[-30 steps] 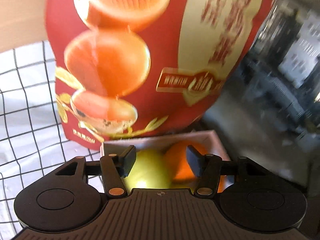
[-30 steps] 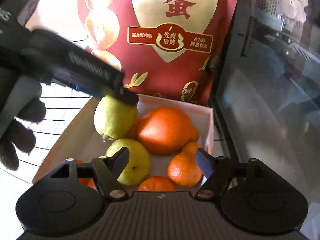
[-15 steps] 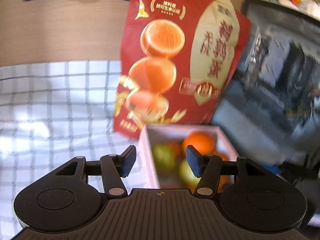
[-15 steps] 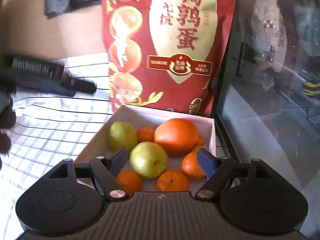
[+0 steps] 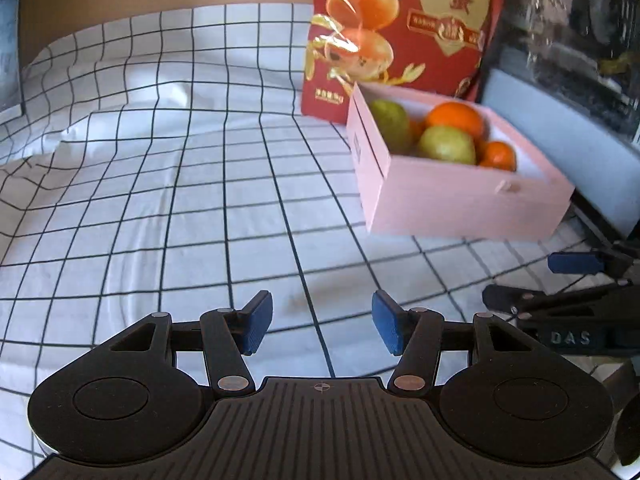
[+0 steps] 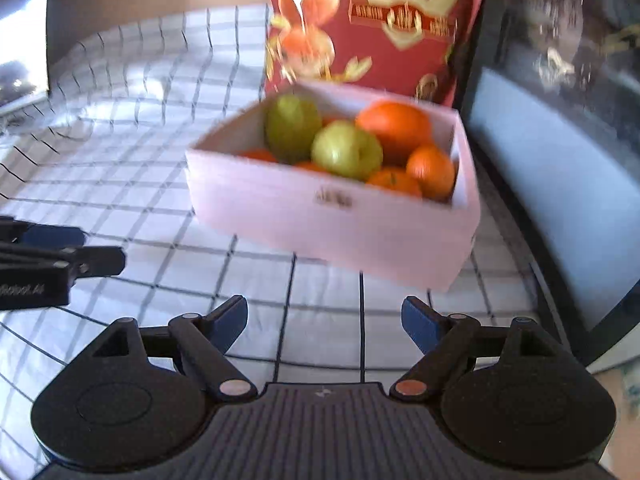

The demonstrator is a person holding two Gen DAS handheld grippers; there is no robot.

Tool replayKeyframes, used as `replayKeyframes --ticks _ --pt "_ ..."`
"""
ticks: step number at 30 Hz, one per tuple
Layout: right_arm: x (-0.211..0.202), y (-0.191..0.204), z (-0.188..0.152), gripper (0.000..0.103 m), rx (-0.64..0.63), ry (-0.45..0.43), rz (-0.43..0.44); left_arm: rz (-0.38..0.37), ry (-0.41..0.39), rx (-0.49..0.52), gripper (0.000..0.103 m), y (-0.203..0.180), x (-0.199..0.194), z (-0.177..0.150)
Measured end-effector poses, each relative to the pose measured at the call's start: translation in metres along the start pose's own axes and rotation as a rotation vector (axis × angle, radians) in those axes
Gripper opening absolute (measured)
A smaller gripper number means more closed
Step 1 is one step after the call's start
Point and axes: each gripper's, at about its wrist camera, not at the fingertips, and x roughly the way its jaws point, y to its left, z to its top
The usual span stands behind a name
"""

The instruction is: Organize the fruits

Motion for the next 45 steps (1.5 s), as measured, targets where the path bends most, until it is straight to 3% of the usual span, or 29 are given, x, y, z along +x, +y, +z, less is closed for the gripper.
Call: replayKeyframes --ticks 5,9,14,19,45 --pt "0.01 0.0 -0.005 0.087 0.029 -0.008 -0.001 0.044 -0.044 0.025 0.061 -0.012 0.01 -0.005" --pt "0.016 0.0 -0.004 0.103 0.031 -0.014 -0.066 0.07 -0.077 0.026 0.067 -0.017 0.016 -0.005" --pt "0.022 -0.011 -0.005 0.103 0.099 -0.022 -0.03 0.084 -0.093 0.024 0.068 -0.02 0.02 -0.003" --pt "0.024 -0.01 -0.008 0.103 0.059 -0.092 -0.031 0.083 -0.093 0.024 0.068 -0.02 0.02 -0.003" --pt "0.026 -0.016 -0.006 0.103 0.088 -0.084 -0.007 0.081 -0.092 0.021 0.068 -0.02 0.02 -0.002"
